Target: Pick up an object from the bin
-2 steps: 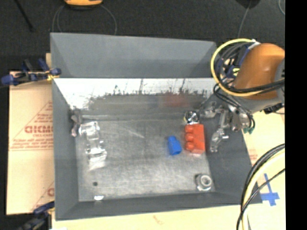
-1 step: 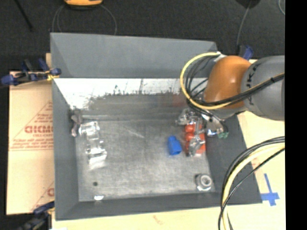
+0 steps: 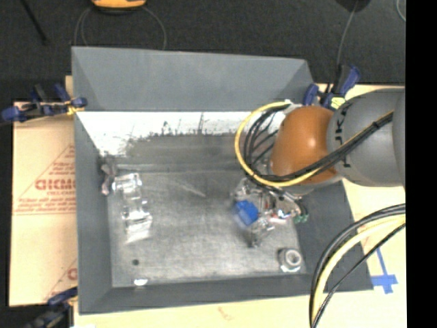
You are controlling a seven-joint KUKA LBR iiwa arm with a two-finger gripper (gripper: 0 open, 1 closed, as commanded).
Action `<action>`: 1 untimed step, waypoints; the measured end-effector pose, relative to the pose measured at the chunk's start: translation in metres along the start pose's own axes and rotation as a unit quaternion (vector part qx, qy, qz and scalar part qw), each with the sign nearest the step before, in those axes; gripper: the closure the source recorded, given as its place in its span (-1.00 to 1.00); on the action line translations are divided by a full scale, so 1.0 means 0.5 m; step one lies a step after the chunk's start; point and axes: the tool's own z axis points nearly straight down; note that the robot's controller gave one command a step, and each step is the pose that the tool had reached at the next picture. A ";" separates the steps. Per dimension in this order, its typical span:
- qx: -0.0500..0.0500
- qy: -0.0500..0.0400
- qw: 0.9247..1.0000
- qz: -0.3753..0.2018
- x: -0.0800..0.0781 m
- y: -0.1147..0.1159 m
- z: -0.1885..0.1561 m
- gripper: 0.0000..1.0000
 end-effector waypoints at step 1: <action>0.001 0.001 1.000 0.000 -0.002 -0.006 -0.003 1.00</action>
Offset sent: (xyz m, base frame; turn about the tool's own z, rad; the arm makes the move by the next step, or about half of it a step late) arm 0.0000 0.0000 0.0000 0.0000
